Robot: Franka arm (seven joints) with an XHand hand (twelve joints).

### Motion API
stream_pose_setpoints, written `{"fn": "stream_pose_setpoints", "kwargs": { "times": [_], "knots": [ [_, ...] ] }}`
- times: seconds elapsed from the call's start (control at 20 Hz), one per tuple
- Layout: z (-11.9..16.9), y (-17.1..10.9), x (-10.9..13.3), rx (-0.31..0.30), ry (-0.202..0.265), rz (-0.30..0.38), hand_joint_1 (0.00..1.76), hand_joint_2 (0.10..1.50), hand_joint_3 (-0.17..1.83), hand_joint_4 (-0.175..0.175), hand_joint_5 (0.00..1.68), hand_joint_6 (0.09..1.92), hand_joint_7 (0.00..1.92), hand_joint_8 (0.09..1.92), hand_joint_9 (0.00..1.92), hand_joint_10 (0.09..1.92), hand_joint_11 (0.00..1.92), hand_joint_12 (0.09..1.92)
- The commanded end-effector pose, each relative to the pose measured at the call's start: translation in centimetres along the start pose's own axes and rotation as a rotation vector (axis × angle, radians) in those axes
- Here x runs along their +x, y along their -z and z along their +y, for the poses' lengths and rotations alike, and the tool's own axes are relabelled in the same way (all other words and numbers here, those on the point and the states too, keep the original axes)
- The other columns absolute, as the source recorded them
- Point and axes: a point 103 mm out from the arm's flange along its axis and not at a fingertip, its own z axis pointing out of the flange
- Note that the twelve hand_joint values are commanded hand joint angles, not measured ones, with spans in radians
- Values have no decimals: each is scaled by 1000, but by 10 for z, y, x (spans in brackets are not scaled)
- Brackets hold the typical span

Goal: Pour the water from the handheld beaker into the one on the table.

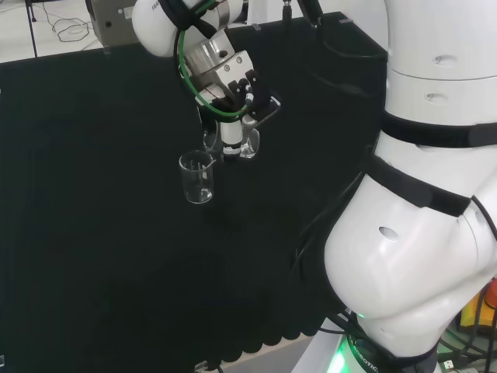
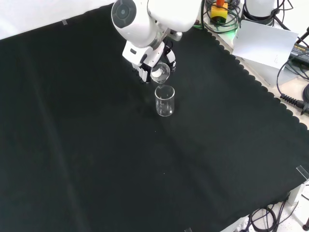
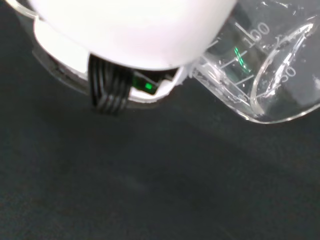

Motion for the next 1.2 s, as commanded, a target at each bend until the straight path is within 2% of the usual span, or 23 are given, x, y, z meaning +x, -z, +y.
{"fn": "stream_pose_setpoints", "kwargs": {
  "times": [0.05, 1.2],
  "knots": [
    [1, 0, -1, 32, -20, -33, 1333, 464, 978, -175, 1226, 771, 1435, 703, 1583, 665, 1245, 686],
    [0, 15, 22, 115, -53, -124, 1332, 465, 982, -175, 1221, 779, 1427, 722, 1573, 685, 1240, 694]
  ]
}}
